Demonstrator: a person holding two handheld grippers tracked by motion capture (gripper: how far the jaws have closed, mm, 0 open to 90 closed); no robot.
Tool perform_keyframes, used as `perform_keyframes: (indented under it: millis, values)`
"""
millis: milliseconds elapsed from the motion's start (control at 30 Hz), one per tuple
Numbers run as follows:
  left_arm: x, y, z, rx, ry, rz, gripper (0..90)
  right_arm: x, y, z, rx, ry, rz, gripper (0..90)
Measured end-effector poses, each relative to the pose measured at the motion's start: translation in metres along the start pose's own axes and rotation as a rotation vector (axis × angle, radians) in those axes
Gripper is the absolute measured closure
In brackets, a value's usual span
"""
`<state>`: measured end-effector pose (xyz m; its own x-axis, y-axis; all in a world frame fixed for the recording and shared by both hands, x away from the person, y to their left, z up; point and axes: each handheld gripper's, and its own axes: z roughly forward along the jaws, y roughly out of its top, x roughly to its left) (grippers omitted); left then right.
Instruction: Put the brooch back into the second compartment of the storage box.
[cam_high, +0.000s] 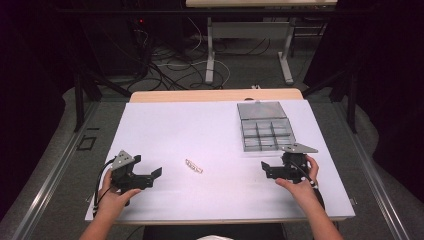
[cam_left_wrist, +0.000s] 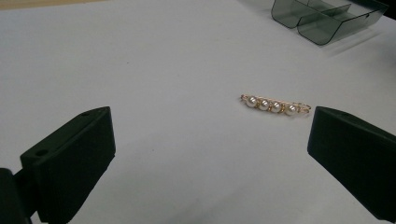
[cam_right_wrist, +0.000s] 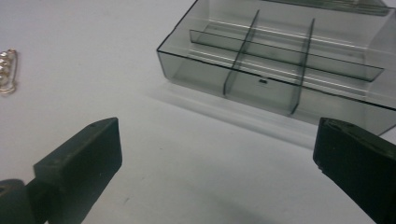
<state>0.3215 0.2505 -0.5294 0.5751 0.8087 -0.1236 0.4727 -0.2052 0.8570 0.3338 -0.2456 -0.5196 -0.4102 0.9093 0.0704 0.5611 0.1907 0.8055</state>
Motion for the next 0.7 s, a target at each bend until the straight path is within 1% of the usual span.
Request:
perform_keyframes:
  millis: [33,67,100,133,200,233,267,300,333,400,433,467,533,567,600,633,667,700]
  values:
    - [-0.001,0.000,0.000,0.004,0.003,-0.002,0.6,0.002,0.001,0.000,0.004,0.007,-0.001,1.0]
    - [-0.002,0.001,-0.001,0.007,0.012,0.007,0.6,0.003,0.002,0.001,0.003,0.013,-0.010,1.0]
    - [-0.002,0.001,-0.001,0.006,0.013,0.009,0.6,0.006,0.003,0.002,0.008,0.023,-0.006,1.0]
    - [-0.002,0.001,-0.001,0.003,0.009,0.006,0.6,0.006,0.003,0.002,0.008,0.023,-0.006,1.0]
    - [-0.002,0.001,-0.001,-0.002,0.003,0.001,0.6,0.011,0.007,0.005,0.017,0.042,-0.028,1.1]
    - [-0.002,0.001,-0.001,0.002,0.008,0.002,0.6,0.011,0.007,0.005,0.017,0.042,-0.028,1.1]
    - [-0.002,0.000,-0.001,0.002,0.012,0.004,0.6,0.014,0.009,0.006,0.018,0.051,-0.033,1.1]
    - [-0.002,0.000,0.000,-0.002,0.012,-0.005,0.6,0.017,0.010,0.007,0.022,0.058,-0.039,1.1]
    - [-0.002,0.000,0.000,-0.003,0.011,-0.009,0.6,0.022,0.014,0.009,0.029,0.073,-0.049,1.5]
    - [-0.001,0.000,0.000,-0.003,0.015,-0.005,0.6,0.028,0.018,0.012,0.028,0.087,-0.061,1.5]
    - [-0.001,0.000,0.000,-0.005,0.012,-0.012,0.6,0.028,0.018,0.012,0.028,0.087,-0.061,1.5]
    - [0.000,0.000,0.000,-0.006,0.014,-0.004,0.6,0.034,0.022,0.015,0.033,0.093,-0.076,1.5]
    - [0.000,0.000,-0.001,-0.003,0.014,-0.013,0.6,0.039,0.026,0.019,0.037,0.104,-0.090,1.6]
    - [-0.001,0.000,0.000,-0.005,0.012,-0.024,0.7,0.042,0.028,0.020,0.041,0.110,-0.094,1.7]
    - [-0.001,0.000,0.000,-0.004,0.014,-0.024,0.7,0.042,0.028,0.020,0.041,0.110,-0.094,1.7]
    - [-0.001,0.000,0.000,-0.004,0.014,-0.024,0.7,0.045,0.030,0.022,0.044,0.117,-0.103,2.0]
    - [-0.001,0.000,0.000,-0.005,0.014,-0.024,0.7,0.051,0.034,0.026,0.047,0.125,-0.110,2.4]
    - [-0.001,0.000,-0.001,-0.004,0.014,-0.025,0.7,0.051,0.034,0.026,0.047,0.125,-0.110,2.4]
